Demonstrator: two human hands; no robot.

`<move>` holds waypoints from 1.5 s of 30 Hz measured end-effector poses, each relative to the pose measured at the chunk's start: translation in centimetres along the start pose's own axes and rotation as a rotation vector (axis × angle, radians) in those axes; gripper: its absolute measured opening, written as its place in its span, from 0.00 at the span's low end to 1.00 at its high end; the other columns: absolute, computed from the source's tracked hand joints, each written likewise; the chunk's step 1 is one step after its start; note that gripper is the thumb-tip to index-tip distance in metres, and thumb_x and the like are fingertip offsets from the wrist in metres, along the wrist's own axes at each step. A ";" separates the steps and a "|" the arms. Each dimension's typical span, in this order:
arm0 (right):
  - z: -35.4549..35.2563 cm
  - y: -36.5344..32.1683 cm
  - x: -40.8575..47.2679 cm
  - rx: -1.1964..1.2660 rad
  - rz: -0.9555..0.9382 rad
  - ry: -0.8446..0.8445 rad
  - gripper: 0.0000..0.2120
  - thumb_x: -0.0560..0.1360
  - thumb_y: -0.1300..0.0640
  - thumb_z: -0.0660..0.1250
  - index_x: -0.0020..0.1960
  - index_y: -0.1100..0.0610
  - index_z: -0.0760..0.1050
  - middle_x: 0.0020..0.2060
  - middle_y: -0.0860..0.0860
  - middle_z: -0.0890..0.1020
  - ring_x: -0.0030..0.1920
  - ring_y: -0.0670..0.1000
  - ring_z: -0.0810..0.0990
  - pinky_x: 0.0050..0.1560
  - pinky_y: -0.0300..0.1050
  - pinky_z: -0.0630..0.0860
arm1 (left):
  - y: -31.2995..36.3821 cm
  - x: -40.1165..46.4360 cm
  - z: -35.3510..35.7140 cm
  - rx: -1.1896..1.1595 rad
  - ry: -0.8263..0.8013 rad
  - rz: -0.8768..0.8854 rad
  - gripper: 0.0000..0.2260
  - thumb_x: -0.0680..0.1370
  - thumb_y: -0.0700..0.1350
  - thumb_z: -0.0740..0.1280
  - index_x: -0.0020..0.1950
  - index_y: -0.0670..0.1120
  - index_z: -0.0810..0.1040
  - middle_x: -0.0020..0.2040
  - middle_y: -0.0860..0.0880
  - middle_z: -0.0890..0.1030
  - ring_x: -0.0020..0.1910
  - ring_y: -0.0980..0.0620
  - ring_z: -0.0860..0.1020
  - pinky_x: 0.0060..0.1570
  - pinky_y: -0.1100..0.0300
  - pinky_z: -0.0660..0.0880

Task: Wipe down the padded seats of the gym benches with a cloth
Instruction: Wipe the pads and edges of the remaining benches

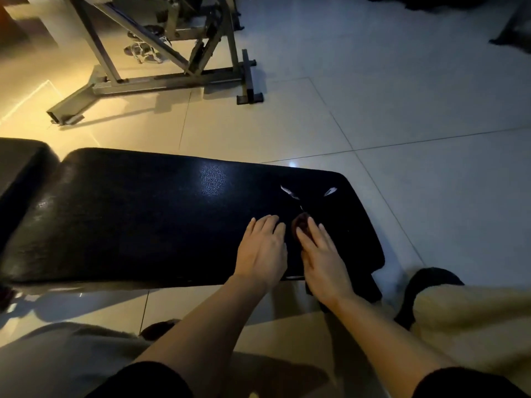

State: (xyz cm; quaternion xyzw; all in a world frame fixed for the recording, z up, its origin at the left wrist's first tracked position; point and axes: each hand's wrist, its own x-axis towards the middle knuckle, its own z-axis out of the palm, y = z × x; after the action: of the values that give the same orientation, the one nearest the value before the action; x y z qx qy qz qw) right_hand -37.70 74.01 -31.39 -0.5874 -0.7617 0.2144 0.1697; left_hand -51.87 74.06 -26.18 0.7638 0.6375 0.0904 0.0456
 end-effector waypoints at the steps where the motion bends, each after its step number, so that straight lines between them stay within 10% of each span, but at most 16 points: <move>1: -0.2 0.4 0.7 -0.014 -0.008 -0.025 0.25 0.83 0.56 0.53 0.78 0.45 0.51 0.78 0.44 0.41 0.77 0.48 0.36 0.74 0.46 0.55 | -0.2 0.9 0.3 0.012 -0.002 -0.011 0.20 0.82 0.46 0.56 0.74 0.46 0.64 0.75 0.48 0.63 0.75 0.51 0.58 0.76 0.54 0.47; 11: -0.8 0.7 12.6 -0.086 -0.076 -0.124 0.25 0.84 0.49 0.48 0.79 0.48 0.48 0.79 0.48 0.41 0.78 0.54 0.38 0.76 0.55 0.40 | -4.9 6.4 0.6 0.179 0.019 -0.242 0.25 0.83 0.53 0.51 0.78 0.45 0.55 0.79 0.46 0.54 0.78 0.48 0.49 0.76 0.47 0.42; 22: -0.6 1.6 20.9 0.023 0.071 0.001 0.23 0.84 0.53 0.50 0.78 0.50 0.53 0.79 0.51 0.47 0.78 0.58 0.42 0.77 0.54 0.51 | -4.9 6.9 1.7 0.289 -0.009 -0.263 0.27 0.80 0.55 0.45 0.76 0.45 0.61 0.77 0.46 0.62 0.77 0.47 0.55 0.75 0.44 0.49; 31: 0.5 -3.9 18.7 0.132 -0.318 -0.132 0.24 0.82 0.59 0.54 0.78 0.49 0.57 0.79 0.46 0.47 0.78 0.53 0.40 0.73 0.53 0.59 | -4.4 7.0 1.2 0.352 -0.074 -0.292 0.31 0.78 0.56 0.39 0.77 0.44 0.57 0.78 0.45 0.57 0.78 0.48 0.50 0.76 0.46 0.44; 40: -2.0 5.9 19.8 0.059 0.232 0.029 0.25 0.81 0.61 0.53 0.78 0.52 0.56 0.79 0.49 0.46 0.78 0.56 0.40 0.74 0.57 0.56 | -4.4 7.2 0.8 0.287 -0.081 -0.301 0.32 0.77 0.57 0.36 0.78 0.45 0.55 0.79 0.48 0.52 0.78 0.51 0.46 0.76 0.48 0.39; 45: 0.6 -1.6 17.7 0.095 -0.166 -0.009 0.26 0.79 0.59 0.56 0.77 0.55 0.59 0.79 0.51 0.50 0.78 0.59 0.42 0.77 0.53 0.51 | -4.2 7.3 1.0 0.307 -0.068 -0.311 0.27 0.81 0.55 0.45 0.78 0.44 0.55 0.79 0.46 0.54 0.78 0.50 0.47 0.75 0.48 0.39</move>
State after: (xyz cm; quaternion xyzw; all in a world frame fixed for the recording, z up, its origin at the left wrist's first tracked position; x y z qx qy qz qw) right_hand -43.79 90.69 -30.99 -0.5124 -0.7976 0.2383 0.2112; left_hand -54.52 82.02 -27.39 0.6570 0.7519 -0.0419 -0.0363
